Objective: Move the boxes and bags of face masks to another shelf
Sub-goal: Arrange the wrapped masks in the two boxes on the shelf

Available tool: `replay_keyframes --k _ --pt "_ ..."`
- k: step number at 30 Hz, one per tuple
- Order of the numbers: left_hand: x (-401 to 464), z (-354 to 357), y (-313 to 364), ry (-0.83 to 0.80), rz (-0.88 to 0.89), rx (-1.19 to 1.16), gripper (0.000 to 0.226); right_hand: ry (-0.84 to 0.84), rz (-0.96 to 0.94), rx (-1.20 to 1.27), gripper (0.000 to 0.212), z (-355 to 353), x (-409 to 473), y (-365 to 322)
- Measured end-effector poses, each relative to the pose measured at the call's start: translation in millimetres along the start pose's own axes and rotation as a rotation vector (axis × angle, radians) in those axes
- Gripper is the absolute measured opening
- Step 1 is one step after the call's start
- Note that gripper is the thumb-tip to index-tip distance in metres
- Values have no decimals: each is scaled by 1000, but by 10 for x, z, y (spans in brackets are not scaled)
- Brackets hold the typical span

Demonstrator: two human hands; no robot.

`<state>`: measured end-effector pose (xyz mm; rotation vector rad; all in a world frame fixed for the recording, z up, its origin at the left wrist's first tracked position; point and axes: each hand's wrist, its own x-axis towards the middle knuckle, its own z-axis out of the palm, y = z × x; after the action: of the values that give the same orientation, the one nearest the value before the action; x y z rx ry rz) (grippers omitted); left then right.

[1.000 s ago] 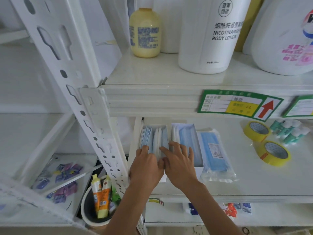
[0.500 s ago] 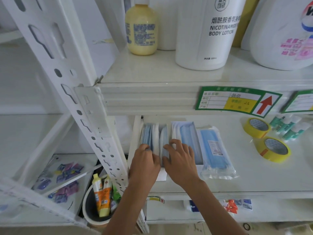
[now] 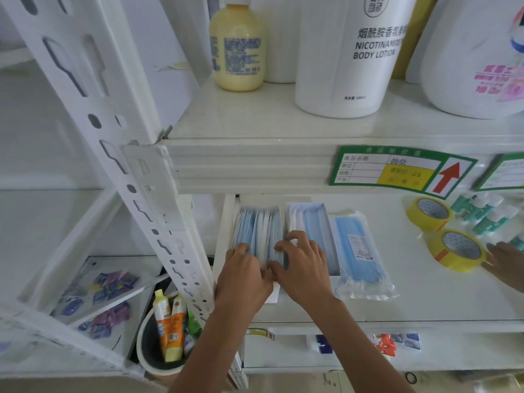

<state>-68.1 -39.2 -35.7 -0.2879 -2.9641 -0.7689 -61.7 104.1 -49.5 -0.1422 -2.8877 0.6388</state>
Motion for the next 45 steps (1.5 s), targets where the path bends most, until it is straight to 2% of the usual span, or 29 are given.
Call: replay_keyframes --k 4,10,14,18,20,23,25,28,31,34,37,39,43,45 --pt "-11 6 -3 26 -34 -18 34 -1 -10 4 31 9 -14 20" --pt "-40 -41 40 104 -64 -143 13 13 -72 14 25 15 -50 68" --pt "-70 -30 29 135 -7 -169 16 -7 -101 88 31 7 -52 103" --pt "-120 16 -8 128 59 -145 21 -12 -76 127 29 -31 -26 89" --pt "-143 43 -34 106 85 -125 29 -31 -20 166 43 -60 0 44" --pt "-144 51 -60 81 145 -89 36 -16 57 144 79 -104 32 -72" --pt "-143 46 -62 82 207 -70 36 -24 67 41 86 -120 95 -133" --pt "-153 51 -70 89 227 -48 35 -100 100 10 57 -130 204 -146" --pt "-182 60 -80 69 233 -16 36 -105 92 35 28 -127 236 -89" --pt "-189 35 -48 86 175 -68 45 -86 133 106 23 -146 234 -64" --pt "-160 17 -31 66 94 -70 32 -32 175 164 21 -186 243 -71" --pt "-144 18 -36 26 63 -35 33 19 186 176 20 -220 243 -84" --pt "-119 32 -45 31 69 21 39 124 227 277 13 -320 224 -53" --pt "-108 44 -57 59 111 35 34 149 267 366 20 -405 225 5"
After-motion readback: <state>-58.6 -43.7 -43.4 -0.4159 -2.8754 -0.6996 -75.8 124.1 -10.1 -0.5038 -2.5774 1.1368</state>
